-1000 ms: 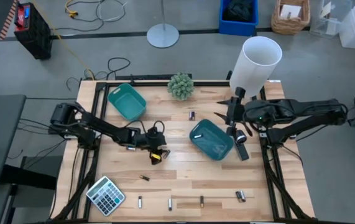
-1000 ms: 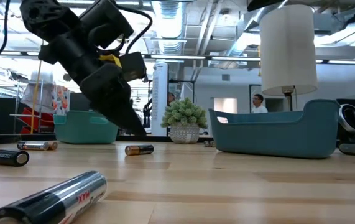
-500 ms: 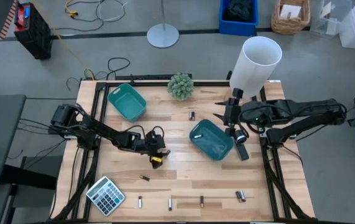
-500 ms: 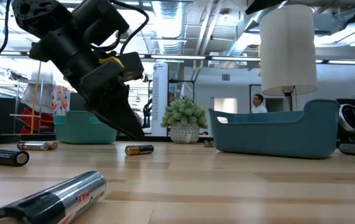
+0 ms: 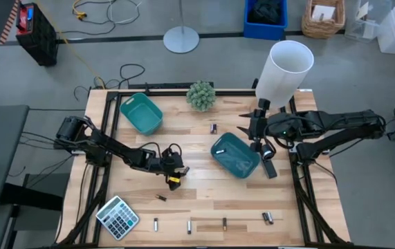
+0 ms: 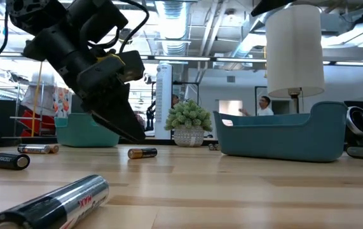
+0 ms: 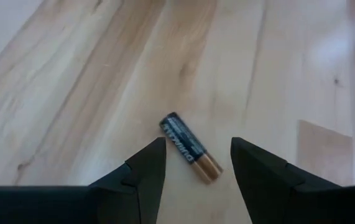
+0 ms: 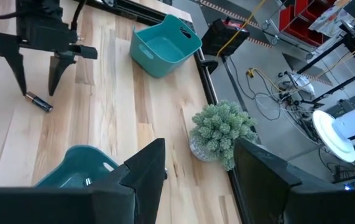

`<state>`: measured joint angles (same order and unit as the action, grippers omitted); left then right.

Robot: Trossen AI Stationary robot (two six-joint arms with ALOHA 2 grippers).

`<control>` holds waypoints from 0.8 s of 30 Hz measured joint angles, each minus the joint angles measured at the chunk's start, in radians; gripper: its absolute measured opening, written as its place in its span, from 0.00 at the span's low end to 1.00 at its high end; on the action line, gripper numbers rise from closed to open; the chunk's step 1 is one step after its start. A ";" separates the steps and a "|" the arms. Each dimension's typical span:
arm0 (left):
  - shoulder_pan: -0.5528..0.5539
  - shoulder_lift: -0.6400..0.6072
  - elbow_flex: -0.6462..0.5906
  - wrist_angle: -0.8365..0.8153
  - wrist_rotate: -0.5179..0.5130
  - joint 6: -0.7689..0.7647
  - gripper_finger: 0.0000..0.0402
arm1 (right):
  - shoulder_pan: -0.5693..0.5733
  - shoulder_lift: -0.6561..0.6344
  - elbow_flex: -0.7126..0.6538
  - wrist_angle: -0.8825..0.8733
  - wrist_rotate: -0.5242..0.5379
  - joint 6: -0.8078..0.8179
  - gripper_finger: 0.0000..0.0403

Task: Sort batteries
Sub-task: Put the black battery into the green bin

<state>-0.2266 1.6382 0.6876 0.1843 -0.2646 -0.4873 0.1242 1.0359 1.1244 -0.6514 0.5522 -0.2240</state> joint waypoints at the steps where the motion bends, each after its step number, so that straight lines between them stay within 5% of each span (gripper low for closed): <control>1: 0.000 0.000 0.000 -0.009 -0.010 -0.011 0.46 | 0.000 0.000 0.000 0.000 0.000 0.003 0.52; 13: 0.001 0.000 0.000 -0.014 -0.030 -0.047 0.65 | 0.000 0.000 0.000 0.001 0.000 0.013 0.51; 24: 0.001 0.000 0.000 -0.006 -0.064 -0.037 0.67 | 0.000 0.000 0.000 0.001 -0.001 0.013 0.51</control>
<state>-0.2260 1.6382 0.6876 0.1787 -0.3282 -0.5243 0.1242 1.0359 1.1244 -0.6506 0.5514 -0.2108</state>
